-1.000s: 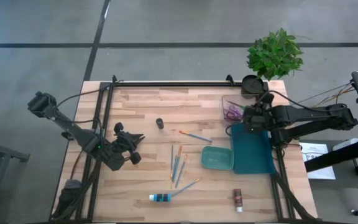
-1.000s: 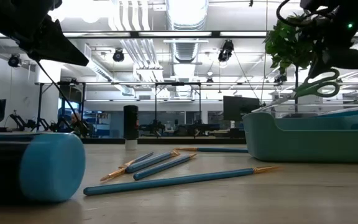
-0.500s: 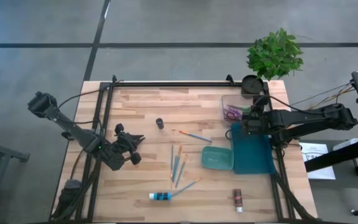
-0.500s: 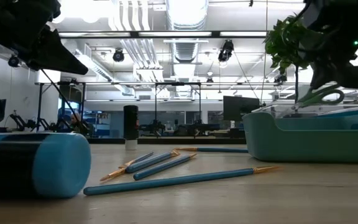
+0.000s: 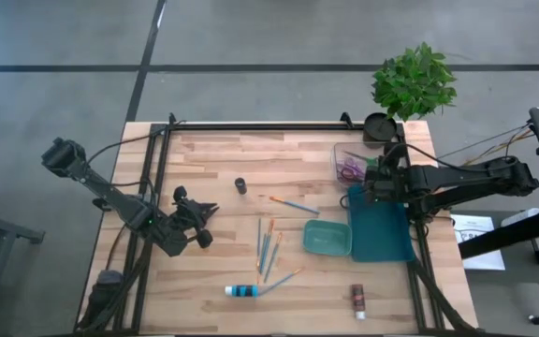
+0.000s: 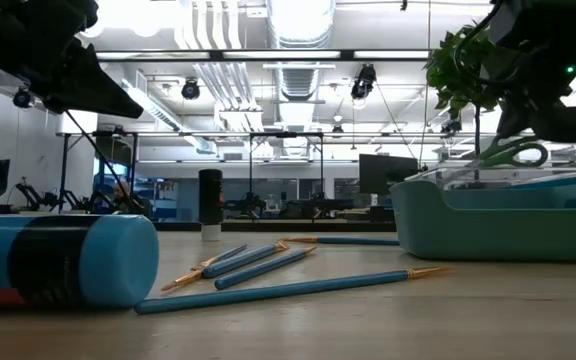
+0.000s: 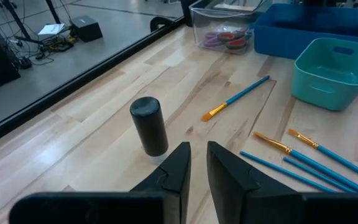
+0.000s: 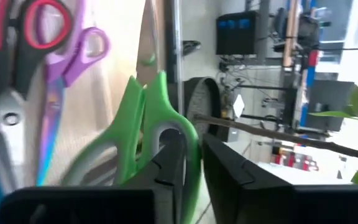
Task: Pick & Place Paint Supplies
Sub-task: Put the green scissors into the transparent bin, then put the red paint bottle into the green bin
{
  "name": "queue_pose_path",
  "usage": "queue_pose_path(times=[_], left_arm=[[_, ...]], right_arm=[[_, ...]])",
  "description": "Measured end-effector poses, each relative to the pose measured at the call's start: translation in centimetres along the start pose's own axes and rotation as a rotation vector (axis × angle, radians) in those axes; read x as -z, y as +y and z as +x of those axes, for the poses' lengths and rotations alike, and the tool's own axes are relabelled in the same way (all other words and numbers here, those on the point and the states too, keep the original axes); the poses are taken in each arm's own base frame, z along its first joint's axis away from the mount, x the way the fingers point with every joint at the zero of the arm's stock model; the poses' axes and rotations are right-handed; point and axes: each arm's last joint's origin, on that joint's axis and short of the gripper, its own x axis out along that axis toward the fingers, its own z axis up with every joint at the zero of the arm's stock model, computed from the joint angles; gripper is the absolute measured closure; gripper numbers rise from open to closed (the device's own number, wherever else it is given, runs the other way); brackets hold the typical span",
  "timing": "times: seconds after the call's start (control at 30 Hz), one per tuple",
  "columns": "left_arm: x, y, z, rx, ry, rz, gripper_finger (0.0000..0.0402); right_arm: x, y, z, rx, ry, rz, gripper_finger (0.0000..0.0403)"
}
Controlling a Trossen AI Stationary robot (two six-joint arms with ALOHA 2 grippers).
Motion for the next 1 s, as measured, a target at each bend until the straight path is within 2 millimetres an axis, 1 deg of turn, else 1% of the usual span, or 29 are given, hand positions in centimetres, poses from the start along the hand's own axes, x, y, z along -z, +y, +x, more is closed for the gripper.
queue_pose_path(times=[0.27, 0.37, 0.47, 0.57, 0.77, 0.87, 1.0], left_arm=[[0.0, 0.0, 0.0, 0.0, 0.0, 0.001, 0.034], [0.0, 0.0, 0.0, 0.0, 0.0, 0.001, 0.034], [0.0, 0.0, 0.0, 0.0, 0.0, 0.004, 0.034], [0.0, 0.0, 0.0, -0.001, 0.001, 0.01, 0.034], [0.0, 0.0, 0.0, 0.001, 0.003, 0.036, 0.034], [0.0, 0.0, 0.0, 0.001, 0.003, 0.054, 0.034], [0.1, 0.0, 0.0, -0.001, 0.006, 0.064, 0.034]], right_arm=[[0.0, -0.1, 0.0, 0.021, 0.0, 0.003, 0.0273], [0.0, -0.1, 0.0, 0.022, -0.002, 0.016, 0.0254], [-0.2, -0.6, -0.3, 0.038, -0.013, 0.069, 0.0241], [-0.5, -1.4, -0.8, 0.047, -0.034, 0.132, 0.0234], [-1.3, -3.7, -2.4, 0.022, -0.101, 0.319, 0.0232], [-1.9, -4.7, -3.2, -0.046, -0.16, 0.416, 0.0232], [-3.3, -5.9, -4.3, -0.199, -0.284, 0.518, 0.0232]])
